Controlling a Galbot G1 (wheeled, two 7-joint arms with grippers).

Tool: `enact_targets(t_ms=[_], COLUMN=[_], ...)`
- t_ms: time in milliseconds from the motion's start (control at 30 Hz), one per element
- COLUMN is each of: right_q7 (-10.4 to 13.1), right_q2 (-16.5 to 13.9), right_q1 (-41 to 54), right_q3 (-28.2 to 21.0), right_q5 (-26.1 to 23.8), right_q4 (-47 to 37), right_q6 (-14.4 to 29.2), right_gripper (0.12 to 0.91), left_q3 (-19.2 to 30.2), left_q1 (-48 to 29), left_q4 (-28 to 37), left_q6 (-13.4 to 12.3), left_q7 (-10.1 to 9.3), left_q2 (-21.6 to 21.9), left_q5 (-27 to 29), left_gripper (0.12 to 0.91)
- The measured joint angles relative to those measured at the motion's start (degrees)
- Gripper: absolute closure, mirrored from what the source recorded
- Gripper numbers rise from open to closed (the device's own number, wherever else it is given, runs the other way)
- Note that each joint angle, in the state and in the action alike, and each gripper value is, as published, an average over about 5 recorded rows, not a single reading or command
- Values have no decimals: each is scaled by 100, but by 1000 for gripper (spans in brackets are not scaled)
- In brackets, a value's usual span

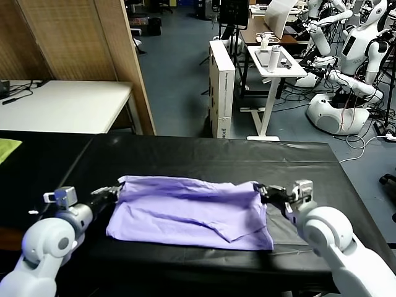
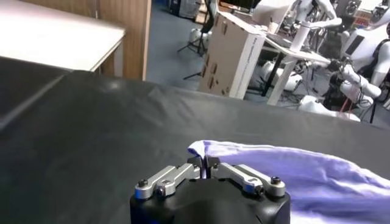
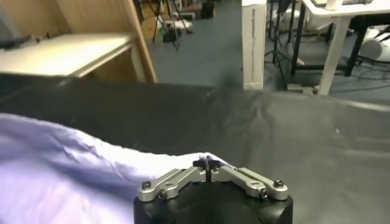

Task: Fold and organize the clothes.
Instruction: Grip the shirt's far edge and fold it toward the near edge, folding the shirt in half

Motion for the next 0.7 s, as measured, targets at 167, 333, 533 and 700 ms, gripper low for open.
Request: enact_targets(t_ms=[167,333,533,700], right_q7=[27,51,52,52], right_q2=[-79,-155,-201,-218], right_q1=[-245,-443,-650,-777], right_q3=[7,57,125,125], right_q5=[3,-3,-8,-12], right_q4=[159,278,324,385], right_q6=[-1,-1,-1,-1], right_gripper=[887,887,887,887], left_q3=[-126,-194,-274,-330], left_q1=[249,371,448,543], left_q4=[-18,58,109,94], left_q6=[0,0,0,0], left_q7=[9,23,23,24], left_q2=[-26,-81,-115,-132], left_q5=[37,92,105,105], left_gripper=[822,822,822,822])
